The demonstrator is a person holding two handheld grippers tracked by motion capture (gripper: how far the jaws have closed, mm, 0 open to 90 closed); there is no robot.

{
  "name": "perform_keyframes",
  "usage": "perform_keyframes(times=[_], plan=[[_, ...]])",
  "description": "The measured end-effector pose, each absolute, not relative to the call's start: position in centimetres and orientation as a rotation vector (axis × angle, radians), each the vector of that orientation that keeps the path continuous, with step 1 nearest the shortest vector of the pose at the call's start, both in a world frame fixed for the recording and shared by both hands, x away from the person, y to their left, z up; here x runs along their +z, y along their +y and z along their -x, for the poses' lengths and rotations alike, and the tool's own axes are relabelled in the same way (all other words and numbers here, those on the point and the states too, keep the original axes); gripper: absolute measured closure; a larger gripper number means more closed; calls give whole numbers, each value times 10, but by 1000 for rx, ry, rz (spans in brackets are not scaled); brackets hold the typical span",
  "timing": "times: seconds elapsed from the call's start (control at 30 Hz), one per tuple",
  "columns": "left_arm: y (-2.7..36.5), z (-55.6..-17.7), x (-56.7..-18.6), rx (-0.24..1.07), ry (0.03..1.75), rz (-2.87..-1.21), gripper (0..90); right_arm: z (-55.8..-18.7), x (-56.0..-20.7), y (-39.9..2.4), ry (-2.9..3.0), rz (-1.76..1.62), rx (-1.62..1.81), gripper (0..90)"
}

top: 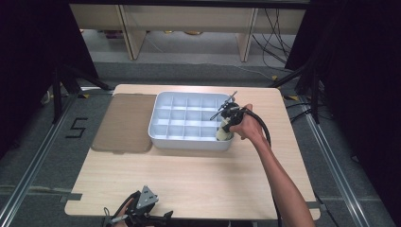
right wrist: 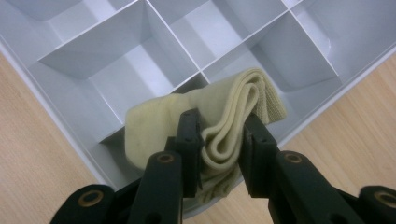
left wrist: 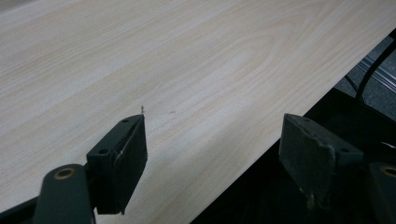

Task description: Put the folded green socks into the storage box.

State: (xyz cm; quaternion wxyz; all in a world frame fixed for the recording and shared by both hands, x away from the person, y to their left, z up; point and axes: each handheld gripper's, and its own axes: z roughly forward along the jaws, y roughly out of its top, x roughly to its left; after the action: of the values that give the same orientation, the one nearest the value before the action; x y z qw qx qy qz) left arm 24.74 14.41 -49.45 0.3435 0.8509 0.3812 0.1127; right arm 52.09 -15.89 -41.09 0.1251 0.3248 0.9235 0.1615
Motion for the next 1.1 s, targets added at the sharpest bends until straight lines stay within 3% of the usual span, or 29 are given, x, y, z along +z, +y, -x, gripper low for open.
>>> perform_keyframes(times=[1.1], plan=[[142,-247,-499,284,1033,-2175,227,-521,-437,-145,2736,-905,314,718]])
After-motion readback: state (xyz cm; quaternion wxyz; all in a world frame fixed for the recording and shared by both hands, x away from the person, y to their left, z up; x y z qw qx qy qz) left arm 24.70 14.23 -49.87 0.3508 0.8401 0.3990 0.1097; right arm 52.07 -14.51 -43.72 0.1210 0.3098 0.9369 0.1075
